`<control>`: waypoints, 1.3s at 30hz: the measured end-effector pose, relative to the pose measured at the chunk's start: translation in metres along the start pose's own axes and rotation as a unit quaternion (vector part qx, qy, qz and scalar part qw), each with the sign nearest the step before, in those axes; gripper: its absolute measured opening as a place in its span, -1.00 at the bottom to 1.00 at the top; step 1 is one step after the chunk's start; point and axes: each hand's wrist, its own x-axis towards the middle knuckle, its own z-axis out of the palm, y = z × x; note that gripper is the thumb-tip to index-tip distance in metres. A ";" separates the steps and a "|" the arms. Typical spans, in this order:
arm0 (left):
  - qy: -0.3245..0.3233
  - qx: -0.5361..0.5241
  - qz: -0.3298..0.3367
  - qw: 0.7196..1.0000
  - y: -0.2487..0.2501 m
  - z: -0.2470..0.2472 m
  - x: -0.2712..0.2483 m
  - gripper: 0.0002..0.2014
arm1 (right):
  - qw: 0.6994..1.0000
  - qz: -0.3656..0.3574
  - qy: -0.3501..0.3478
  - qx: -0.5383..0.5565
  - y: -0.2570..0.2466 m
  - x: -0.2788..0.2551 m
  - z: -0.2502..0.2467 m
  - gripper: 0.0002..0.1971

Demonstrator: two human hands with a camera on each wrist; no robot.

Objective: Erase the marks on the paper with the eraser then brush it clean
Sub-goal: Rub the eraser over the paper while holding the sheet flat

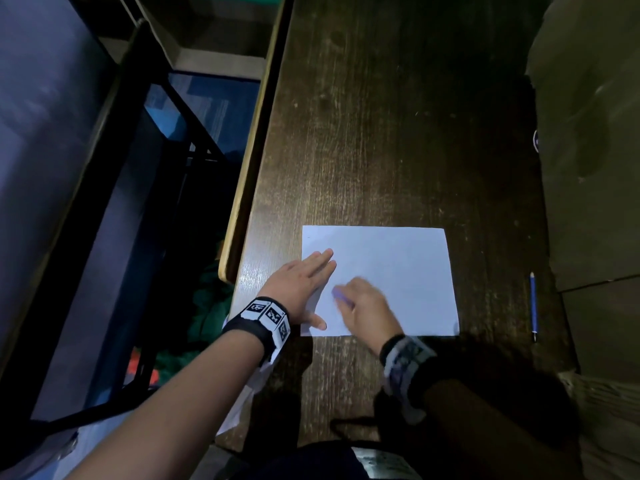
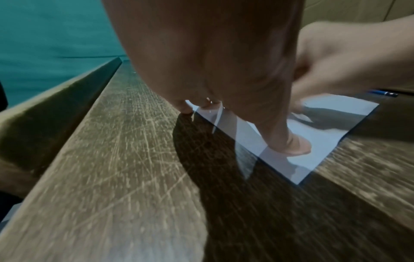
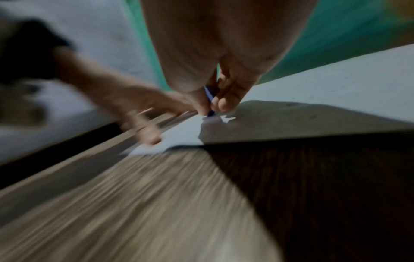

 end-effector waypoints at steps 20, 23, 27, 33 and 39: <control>-0.014 -0.006 -0.056 0.998 0.004 -0.009 0.002 0.41 | 0.992 0.082 0.096 -0.012 0.012 0.020 -0.002 -0.80; -0.011 -0.001 -0.058 0.998 0.003 -0.009 0.001 0.39 | 0.997 -0.048 -0.053 0.025 -0.014 -0.011 0.008 -0.84; -0.009 -0.018 -0.063 0.998 0.004 -0.008 0.002 0.41 | 0.999 0.035 0.034 -0.018 0.018 0.029 -0.017 -0.81; 0.001 -0.012 -0.068 0.998 0.005 -0.005 0.002 0.41 | 0.999 -0.027 -0.021 0.017 -0.009 -0.003 0.016 -0.68; -0.015 -0.015 -0.067 0.998 0.006 -0.005 0.001 0.46 | 0.989 0.096 0.110 0.017 0.035 0.039 -0.017 -0.82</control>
